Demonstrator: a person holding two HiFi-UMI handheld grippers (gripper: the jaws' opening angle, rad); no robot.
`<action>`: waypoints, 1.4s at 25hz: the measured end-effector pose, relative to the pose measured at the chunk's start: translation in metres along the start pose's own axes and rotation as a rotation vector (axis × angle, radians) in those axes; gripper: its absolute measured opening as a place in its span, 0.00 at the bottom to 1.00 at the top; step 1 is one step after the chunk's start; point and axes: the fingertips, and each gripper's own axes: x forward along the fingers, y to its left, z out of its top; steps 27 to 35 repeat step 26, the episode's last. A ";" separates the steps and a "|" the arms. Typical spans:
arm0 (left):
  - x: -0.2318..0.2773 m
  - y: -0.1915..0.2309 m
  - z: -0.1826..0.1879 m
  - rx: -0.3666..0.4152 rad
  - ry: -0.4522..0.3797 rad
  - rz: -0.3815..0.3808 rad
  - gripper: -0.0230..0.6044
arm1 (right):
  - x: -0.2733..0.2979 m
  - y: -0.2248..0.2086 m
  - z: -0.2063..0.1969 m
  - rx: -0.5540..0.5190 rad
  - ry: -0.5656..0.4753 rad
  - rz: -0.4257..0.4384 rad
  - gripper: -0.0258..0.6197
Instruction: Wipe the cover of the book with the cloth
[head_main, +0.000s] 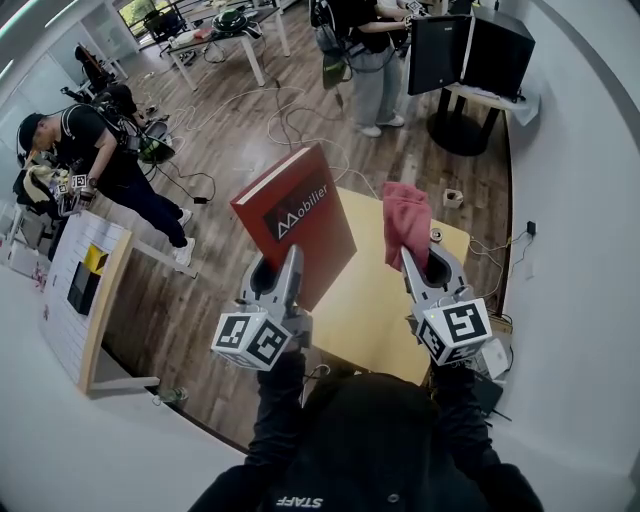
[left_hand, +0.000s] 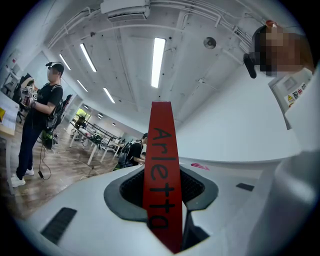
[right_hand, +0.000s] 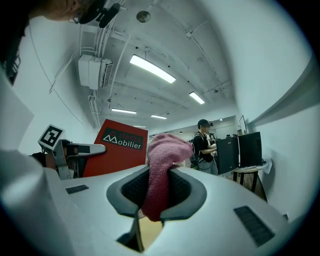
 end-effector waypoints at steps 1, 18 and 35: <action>0.000 0.000 0.000 0.000 0.001 -0.001 0.32 | 0.000 0.000 0.001 -0.003 -0.004 -0.002 0.16; 0.001 0.000 -0.001 -0.001 0.019 0.000 0.32 | 0.000 0.001 0.000 0.011 -0.014 -0.018 0.16; 0.001 0.002 -0.002 -0.007 0.020 -0.004 0.32 | 0.001 0.000 -0.003 0.009 -0.008 -0.028 0.16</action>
